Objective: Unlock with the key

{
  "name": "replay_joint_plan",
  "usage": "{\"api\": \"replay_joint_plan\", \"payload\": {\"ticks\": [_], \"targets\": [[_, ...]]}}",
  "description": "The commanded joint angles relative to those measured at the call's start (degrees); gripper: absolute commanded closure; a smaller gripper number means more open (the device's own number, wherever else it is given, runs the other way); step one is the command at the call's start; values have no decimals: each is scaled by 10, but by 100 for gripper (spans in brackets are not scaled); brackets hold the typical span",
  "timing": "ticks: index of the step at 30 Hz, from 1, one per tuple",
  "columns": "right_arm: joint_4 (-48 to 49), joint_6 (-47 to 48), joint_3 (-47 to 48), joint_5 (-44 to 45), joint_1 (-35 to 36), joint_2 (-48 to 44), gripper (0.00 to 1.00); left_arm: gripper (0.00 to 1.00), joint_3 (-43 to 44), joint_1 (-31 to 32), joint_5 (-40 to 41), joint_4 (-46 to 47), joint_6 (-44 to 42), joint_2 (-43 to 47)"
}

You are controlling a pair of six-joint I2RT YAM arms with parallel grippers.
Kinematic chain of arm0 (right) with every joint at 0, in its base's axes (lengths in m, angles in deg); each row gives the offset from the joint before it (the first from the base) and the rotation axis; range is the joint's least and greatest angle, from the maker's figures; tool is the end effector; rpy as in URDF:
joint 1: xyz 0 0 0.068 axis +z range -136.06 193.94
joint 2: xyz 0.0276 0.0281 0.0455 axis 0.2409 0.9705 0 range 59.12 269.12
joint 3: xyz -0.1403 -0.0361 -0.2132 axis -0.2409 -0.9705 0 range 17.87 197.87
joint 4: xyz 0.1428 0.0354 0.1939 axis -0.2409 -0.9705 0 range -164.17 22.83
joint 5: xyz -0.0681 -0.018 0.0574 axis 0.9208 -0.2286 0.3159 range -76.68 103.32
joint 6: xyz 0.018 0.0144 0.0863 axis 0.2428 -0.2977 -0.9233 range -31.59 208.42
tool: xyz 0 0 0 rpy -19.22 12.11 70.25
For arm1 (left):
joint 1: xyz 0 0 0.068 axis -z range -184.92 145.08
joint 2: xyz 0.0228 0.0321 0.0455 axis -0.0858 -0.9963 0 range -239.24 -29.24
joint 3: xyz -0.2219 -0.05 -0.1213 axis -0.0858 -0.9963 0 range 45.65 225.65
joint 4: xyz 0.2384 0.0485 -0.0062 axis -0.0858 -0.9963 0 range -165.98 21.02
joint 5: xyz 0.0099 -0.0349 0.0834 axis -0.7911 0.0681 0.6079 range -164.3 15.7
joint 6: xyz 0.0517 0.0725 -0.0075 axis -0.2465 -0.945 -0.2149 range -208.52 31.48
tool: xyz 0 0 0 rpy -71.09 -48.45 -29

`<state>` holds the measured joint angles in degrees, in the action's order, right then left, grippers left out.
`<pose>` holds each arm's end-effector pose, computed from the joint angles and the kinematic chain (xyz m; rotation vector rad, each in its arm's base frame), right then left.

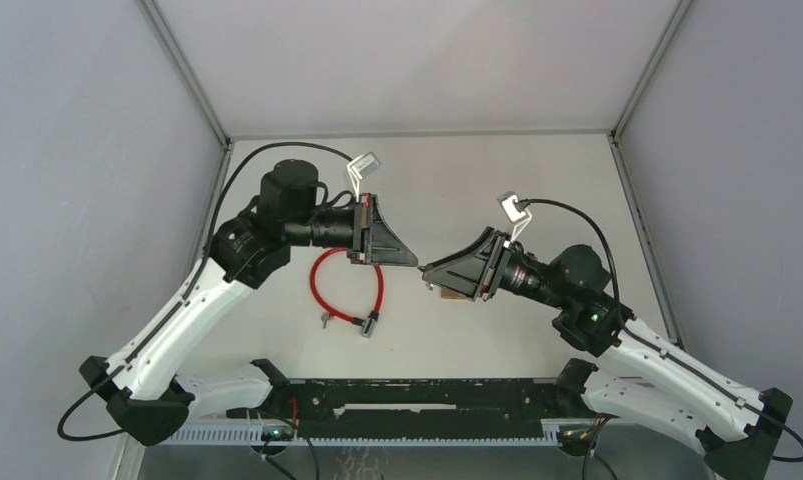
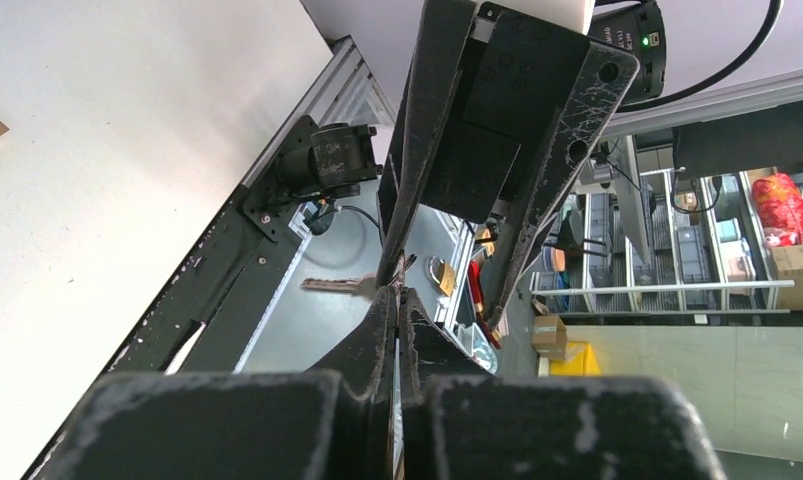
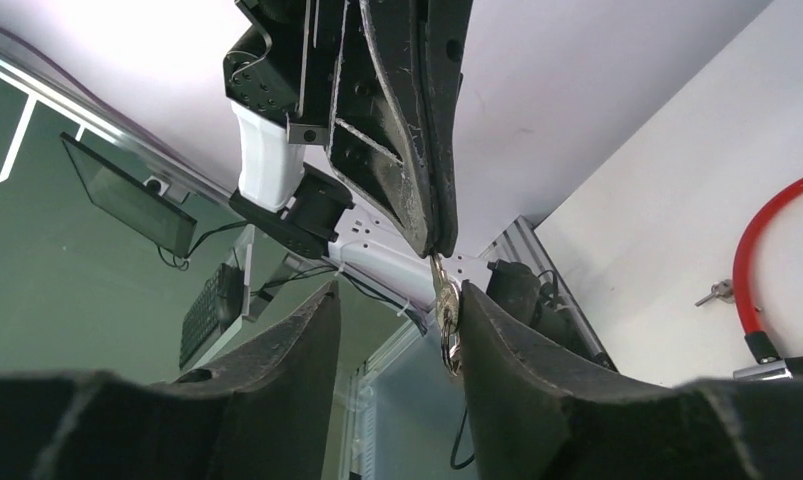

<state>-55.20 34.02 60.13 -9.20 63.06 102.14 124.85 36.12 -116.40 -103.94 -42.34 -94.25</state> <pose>0.1141 0.1783 0.3686 -0.3130 1.6118 1.7226 0.1486 -0.2002 0.4049 0.4789 2.1943 -1.6381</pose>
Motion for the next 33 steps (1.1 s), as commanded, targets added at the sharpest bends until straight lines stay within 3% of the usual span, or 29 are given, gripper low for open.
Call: {"api": "replay_joint_plan", "payload": {"ticks": [1, 19, 24, 33], "targets": [[39, -3, 5, -14, -3, -5, 49, 100, 33, 3, -9, 24, 5, 0], [26, -5, 5, -5, 4, -3, 81, 100, 31, 3, 5, 18, 0, 9], [9, -1, 5, 11, 10, -6, 100, 100, 27, 3, 8, 18, 1, 14], [-22, 7, 5, 44, 25, -10, 100, 100, 23, 4, 10, 20, 2, 18]]}}
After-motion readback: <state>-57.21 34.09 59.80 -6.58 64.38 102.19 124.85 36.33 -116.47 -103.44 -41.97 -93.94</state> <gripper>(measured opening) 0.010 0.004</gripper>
